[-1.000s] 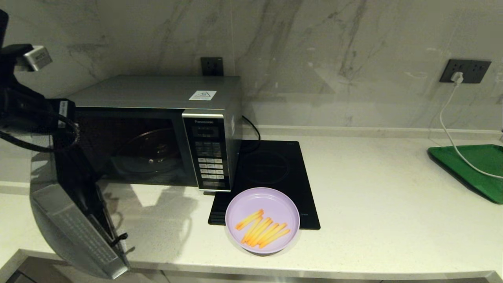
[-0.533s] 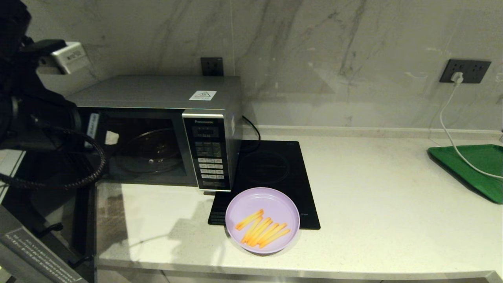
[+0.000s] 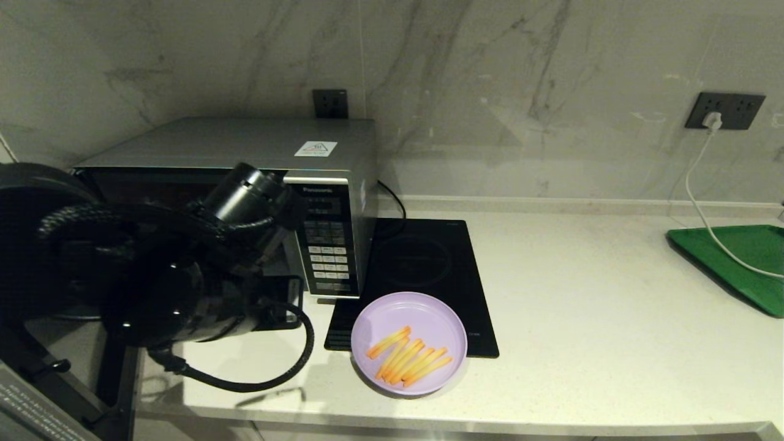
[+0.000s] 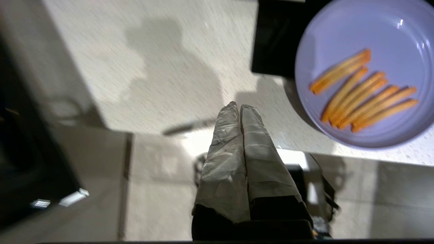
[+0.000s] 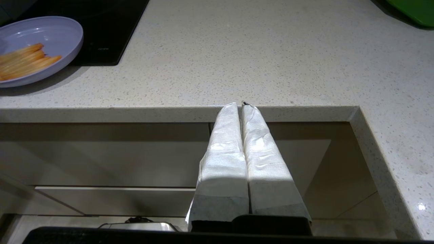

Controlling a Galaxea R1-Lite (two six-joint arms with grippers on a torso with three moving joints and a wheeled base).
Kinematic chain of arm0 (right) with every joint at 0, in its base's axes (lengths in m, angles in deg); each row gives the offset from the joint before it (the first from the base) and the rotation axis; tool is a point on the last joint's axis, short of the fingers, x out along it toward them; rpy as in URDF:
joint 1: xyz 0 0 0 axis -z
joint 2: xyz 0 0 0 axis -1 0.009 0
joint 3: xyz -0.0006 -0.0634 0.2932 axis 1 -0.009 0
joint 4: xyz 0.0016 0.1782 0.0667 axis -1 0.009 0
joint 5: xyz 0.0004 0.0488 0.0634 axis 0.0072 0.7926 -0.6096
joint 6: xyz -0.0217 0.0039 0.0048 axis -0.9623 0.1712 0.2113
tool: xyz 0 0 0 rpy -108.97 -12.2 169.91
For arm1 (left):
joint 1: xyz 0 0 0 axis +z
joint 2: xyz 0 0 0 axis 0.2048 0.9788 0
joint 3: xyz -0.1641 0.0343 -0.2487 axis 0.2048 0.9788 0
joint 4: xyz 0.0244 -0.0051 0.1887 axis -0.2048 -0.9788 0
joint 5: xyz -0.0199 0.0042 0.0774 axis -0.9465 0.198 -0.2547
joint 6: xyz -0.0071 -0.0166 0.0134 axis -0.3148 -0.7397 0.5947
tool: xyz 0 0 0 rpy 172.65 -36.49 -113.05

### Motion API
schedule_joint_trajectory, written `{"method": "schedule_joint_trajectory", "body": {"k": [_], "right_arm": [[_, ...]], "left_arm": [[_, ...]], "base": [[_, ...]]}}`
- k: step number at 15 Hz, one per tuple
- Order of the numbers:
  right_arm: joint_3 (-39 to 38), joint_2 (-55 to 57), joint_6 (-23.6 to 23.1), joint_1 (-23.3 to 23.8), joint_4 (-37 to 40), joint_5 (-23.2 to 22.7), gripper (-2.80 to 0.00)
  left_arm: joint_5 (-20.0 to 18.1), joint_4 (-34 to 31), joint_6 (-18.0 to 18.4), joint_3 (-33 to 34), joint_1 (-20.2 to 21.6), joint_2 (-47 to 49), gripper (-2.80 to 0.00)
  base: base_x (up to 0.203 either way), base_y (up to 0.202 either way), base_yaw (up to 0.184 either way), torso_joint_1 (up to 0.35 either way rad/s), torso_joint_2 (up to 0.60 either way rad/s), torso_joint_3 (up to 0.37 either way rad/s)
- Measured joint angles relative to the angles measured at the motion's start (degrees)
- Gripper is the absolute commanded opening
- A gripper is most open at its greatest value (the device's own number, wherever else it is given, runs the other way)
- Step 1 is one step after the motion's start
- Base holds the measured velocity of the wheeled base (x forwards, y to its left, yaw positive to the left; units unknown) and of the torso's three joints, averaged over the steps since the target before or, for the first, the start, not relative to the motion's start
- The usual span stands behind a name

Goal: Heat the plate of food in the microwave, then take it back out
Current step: Open the microwave oven

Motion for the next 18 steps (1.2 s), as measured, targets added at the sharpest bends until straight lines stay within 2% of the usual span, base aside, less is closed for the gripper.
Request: {"method": "schedule_joint_trajectory", "body": {"k": [1,3,6,8,11,13,16,18], "right_arm": [[0.0,0.0,0.0,0.0,0.0,0.0,-2.80],[0.0,0.0,0.0,0.0,0.0,0.0,-2.80],[0.0,0.0,0.0,0.0,0.0,0.0,-2.80],[0.0,0.0,0.0,0.0,0.0,0.0,-2.80],[0.0,0.0,0.0,0.0,0.0,0.0,-2.80],[0.0,0.0,0.0,0.0,0.0,0.0,-2.80],[0.0,0.0,0.0,0.0,0.0,0.0,-2.80],[0.0,0.0,0.0,0.0,0.0,0.0,-2.80]], "left_arm": [[-1.1,0.0,-2.8,0.4,-0.1,1.7,-2.80],[-0.3,-0.3,-5.2,0.8,1.4,3.3,-2.80],[5.8,-0.7,-4.2,1.9,6.3,0.7,-2.80],[7.7,-1.0,0.3,2.3,12.6,-3.2,-2.80],[8.1,-1.1,8.9,2.9,23.8,-10.2,-2.80],[8.1,-1.1,14.0,3.1,29.7,-15.0,-2.80],[7.9,-1.2,18.9,4.4,34.2,-21.4,-2.80],[7.9,-1.1,20.7,6.1,35.7,-24.0,-2.80]], "base": [[0.000,0.000,0.000,0.000,0.00,0.000],[0.000,0.000,0.000,0.000,0.00,0.000],[0.000,0.000,0.000,0.000,0.00,0.000],[0.000,0.000,0.000,0.000,0.00,0.000],[0.000,0.000,0.000,0.000,0.00,0.000],[0.000,0.000,0.000,0.000,0.00,0.000],[0.000,0.000,0.000,0.000,0.00,0.000],[0.000,0.000,0.000,0.000,0.00,0.000]]}}
